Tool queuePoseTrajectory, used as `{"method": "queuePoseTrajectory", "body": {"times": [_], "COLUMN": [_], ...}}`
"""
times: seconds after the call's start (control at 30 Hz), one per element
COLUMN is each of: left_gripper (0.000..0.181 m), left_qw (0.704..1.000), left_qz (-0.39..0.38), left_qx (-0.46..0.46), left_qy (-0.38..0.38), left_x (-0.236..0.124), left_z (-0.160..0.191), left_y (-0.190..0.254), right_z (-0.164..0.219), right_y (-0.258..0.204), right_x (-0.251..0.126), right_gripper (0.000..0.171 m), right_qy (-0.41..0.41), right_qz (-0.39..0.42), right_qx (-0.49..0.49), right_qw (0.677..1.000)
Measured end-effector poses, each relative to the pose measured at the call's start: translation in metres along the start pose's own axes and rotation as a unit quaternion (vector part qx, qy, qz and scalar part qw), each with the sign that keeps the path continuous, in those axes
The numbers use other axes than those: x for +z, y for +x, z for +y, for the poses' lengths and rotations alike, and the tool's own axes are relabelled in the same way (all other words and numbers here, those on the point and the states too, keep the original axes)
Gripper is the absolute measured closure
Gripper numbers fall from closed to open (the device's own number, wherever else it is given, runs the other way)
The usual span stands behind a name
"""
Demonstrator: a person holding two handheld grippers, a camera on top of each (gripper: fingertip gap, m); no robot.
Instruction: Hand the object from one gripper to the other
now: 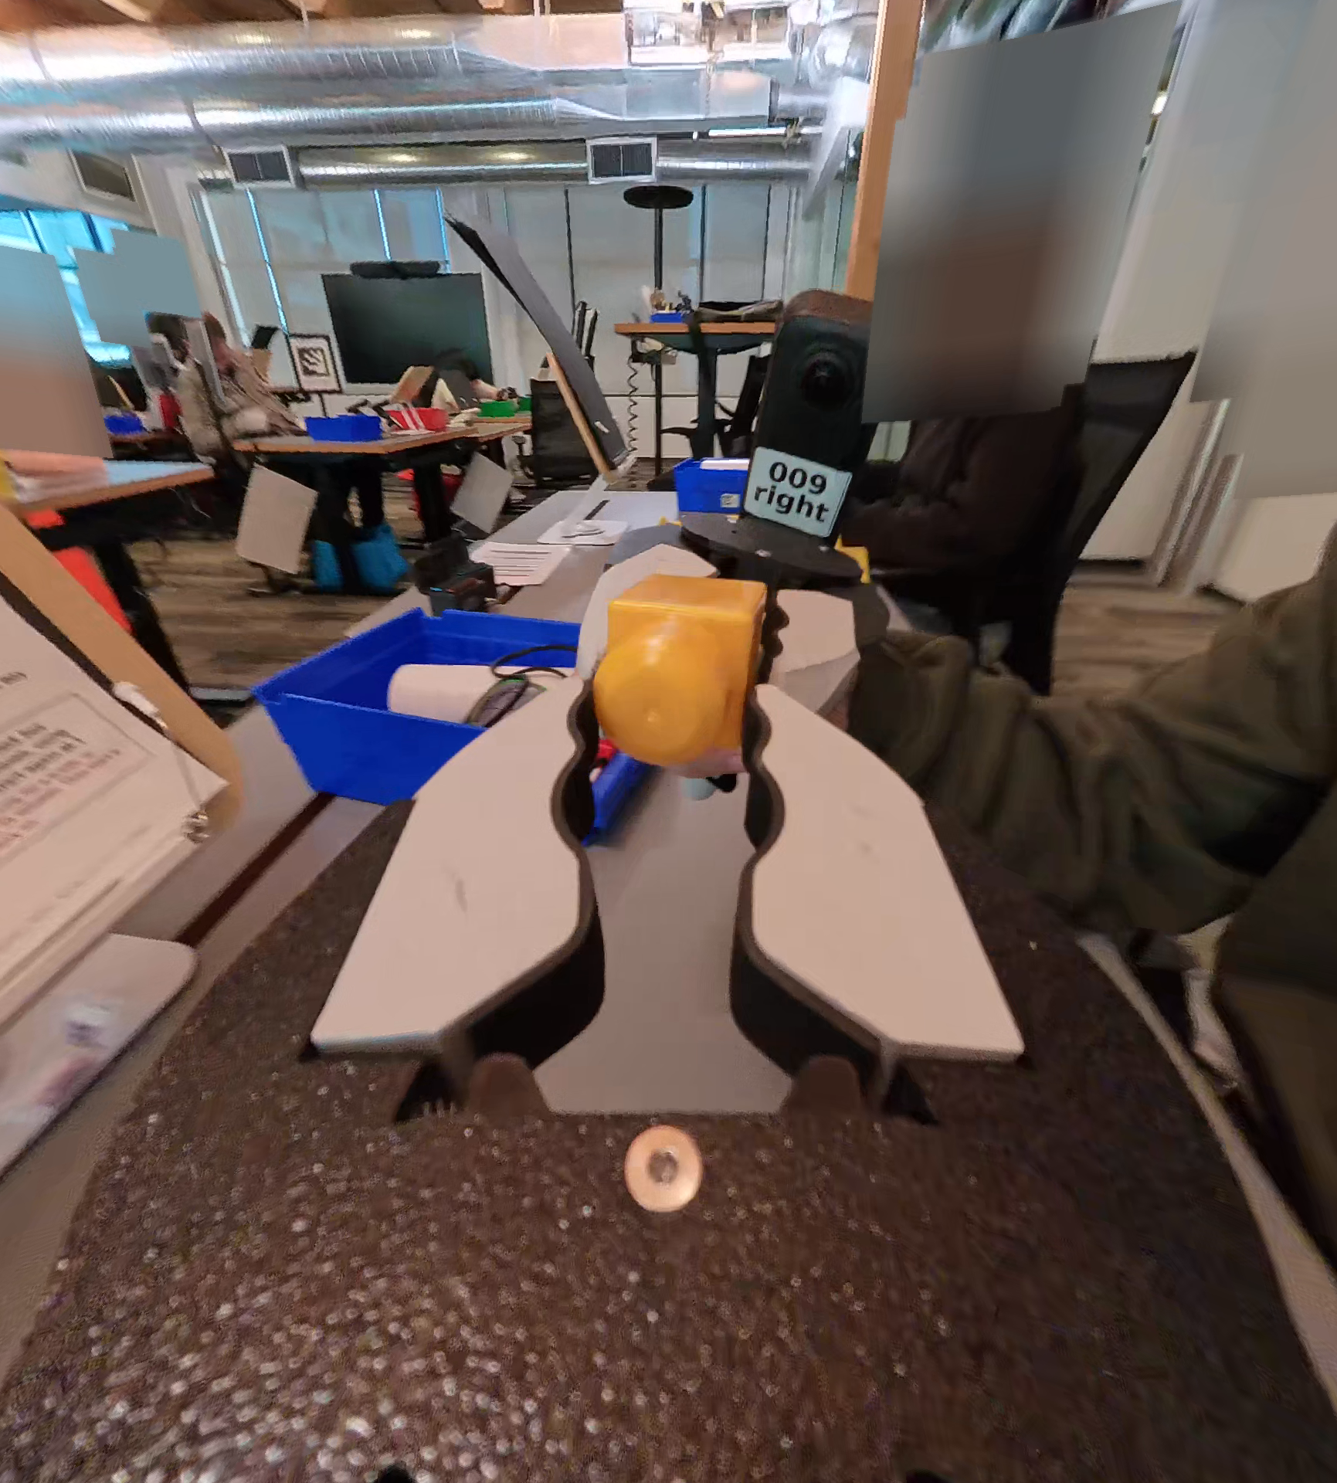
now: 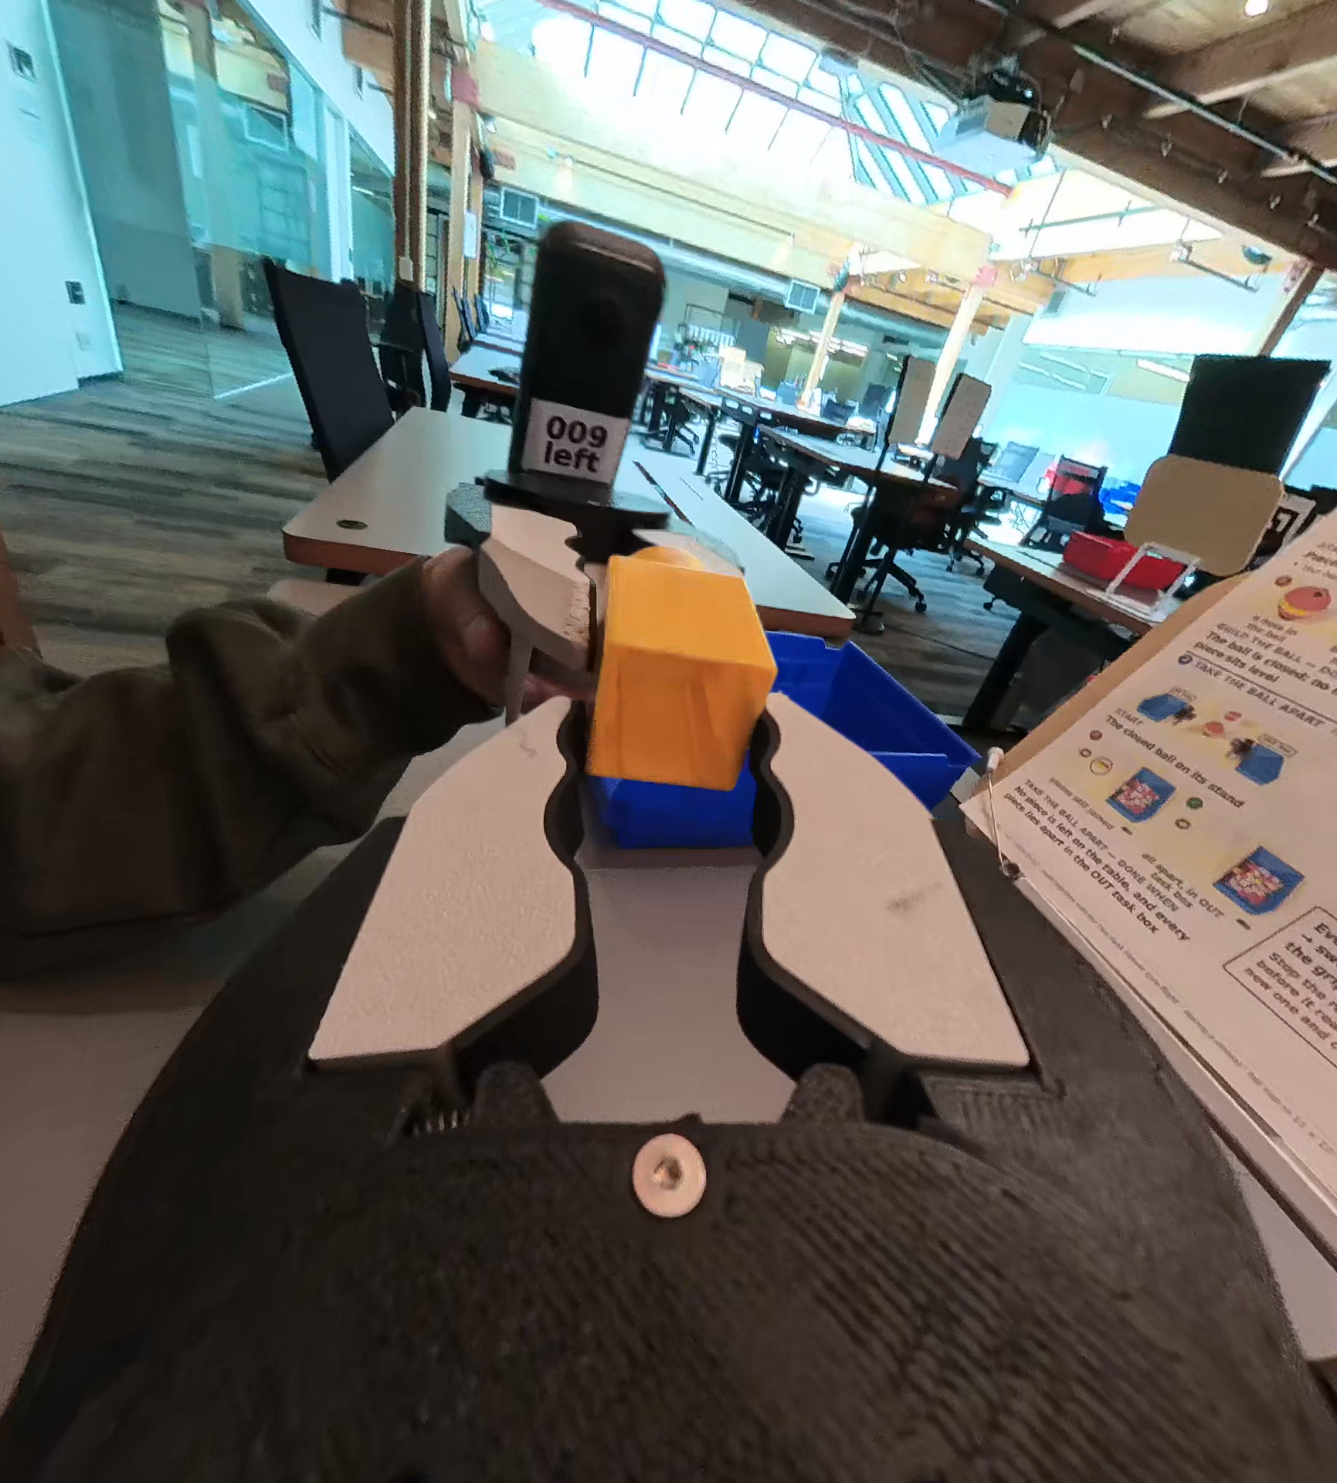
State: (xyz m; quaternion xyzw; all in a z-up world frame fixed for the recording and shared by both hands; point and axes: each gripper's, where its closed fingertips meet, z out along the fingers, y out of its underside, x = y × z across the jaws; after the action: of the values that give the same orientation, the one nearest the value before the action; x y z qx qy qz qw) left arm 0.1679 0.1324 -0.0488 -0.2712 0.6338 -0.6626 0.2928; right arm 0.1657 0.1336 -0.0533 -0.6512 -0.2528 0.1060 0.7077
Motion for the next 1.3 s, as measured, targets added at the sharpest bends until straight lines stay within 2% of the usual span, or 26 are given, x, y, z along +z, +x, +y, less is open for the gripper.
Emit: {"method": "queuePoseTrajectory", "body": {"times": [0.03, 0.07, 0.13, 0.2, 0.27, 0.33, 0.4, 0.47, 0.5, 0.53, 0.63, 0.77, 0.83, 0.9, 0.97, 1.0, 1.07, 1.13, 1.2, 1.3], "left_gripper": [0.148, 0.148, 0.148, 0.148, 0.148, 0.148, 0.148, 0.148, 0.148, 0.148, 0.148, 0.144, 0.136, 0.128, 0.119, 0.118, 0.131, 0.131, 0.120, 0.120], "left_qw": [1.000, 0.998, 0.990, 0.974, 0.963, 0.954, 0.947, 0.940, 0.938, 0.938, 0.938, 0.955, 0.977, 0.996, 0.996, 0.987, 0.964, 0.953, 0.945, 0.937], "left_qz": [-0.011, -0.028, -0.050, -0.062, -0.068, -0.075, -0.069, -0.073, -0.069, -0.064, -0.080, -0.102, -0.085, -0.042, -0.011, 0.022, 0.068, 0.089, 0.109, 0.128], "left_qx": [0.028, 0.060, 0.131, 0.218, 0.261, 0.290, 0.312, 0.334, 0.339, 0.340, 0.335, 0.276, 0.195, 0.073, -0.076, -0.147, -0.249, -0.289, -0.307, -0.320], "left_qy": [-0.001, 0.003, 0.007, 0.005, 0.004, 0.017, 0.009, -0.008, -0.011, -0.013, -0.024, -0.034, -0.004, 0.028, 0.052, 0.056, 0.054, 0.020, -0.027, -0.050], "left_x": [-0.001, -0.002, -0.006, -0.010, -0.013, -0.014, -0.013, -0.011, -0.009, -0.007, -0.005, -0.006, -0.007, -0.009, -0.010, -0.010, -0.008, -0.004, 0.002, 0.008], "left_z": [0.000, -0.001, -0.005, -0.006, -0.008, -0.012, -0.008, -0.003, -0.001, 0.000, 0.001, 0.002, -0.005, -0.013, -0.018, -0.018, -0.011, 0.005, 0.022, 0.031], "left_y": [-0.002, -0.005, -0.007, -0.004, -0.002, -0.001, 0.001, 0.000, 0.001, 0.003, -0.002, -0.009, -0.006, 0.000, -0.003, -0.002, -0.003, -0.002, 0.004, 0.010], "right_z": [-0.001, -0.005, -0.013, -0.018, -0.019, -0.015, -0.013, -0.018, -0.016, -0.012, -0.013, -0.011, -0.008, -0.007, -0.009, -0.011, -0.010, -0.005, 0.001, 0.017], "right_y": [0.001, 0.002, 0.006, 0.009, 0.006, 0.002, -0.002, -0.007, -0.009, -0.012, -0.010, -0.004, 0.005, 0.015, 0.015, 0.013, 0.006, 0.007, 0.006, 0.005], "right_x": [0.000, -0.001, -0.006, -0.012, -0.016, -0.014, -0.009, -0.008, -0.006, -0.004, -0.004, -0.005, -0.007, -0.012, -0.016, -0.018, -0.019, -0.018, -0.017, -0.016], "right_gripper": [0.132, 0.128, 0.117, 0.104, 0.117, 0.119, 0.117, 0.123, 0.125, 0.131, 0.134, 0.135, 0.135, 0.135, 0.135, 0.135, 0.135, 0.135, 0.135, 0.135], "right_qy": [0.004, 0.019, 0.057, 0.092, 0.114, 0.111, 0.103, 0.112, 0.101, 0.089, 0.091, 0.081, 0.065, 0.052, 0.042, 0.045, 0.036, 0.016, 0.002, -0.051], "right_qz": [0.000, -0.003, -0.031, -0.091, -0.164, -0.188, -0.196, -0.215, -0.212, -0.211, -0.200, -0.152, -0.101, -0.037, -0.009, 0.001, 0.007, 0.022, 0.025, 0.026], "right_qx": [0.013, 0.047, 0.174, 0.337, 0.437, 0.465, 0.471, 0.481, 0.477, 0.465, 0.438, 0.344, 0.273, 0.172, 0.064, 0.006, -0.084, -0.137, -0.188, -0.260], "right_qw": [1.000, 0.999, 0.983, 0.932, 0.877, 0.858, 0.854, 0.842, 0.847, 0.855, 0.871, 0.923, 0.954, 0.983, 0.997, 0.999, 0.996, 0.990, 0.982, 0.964]}}
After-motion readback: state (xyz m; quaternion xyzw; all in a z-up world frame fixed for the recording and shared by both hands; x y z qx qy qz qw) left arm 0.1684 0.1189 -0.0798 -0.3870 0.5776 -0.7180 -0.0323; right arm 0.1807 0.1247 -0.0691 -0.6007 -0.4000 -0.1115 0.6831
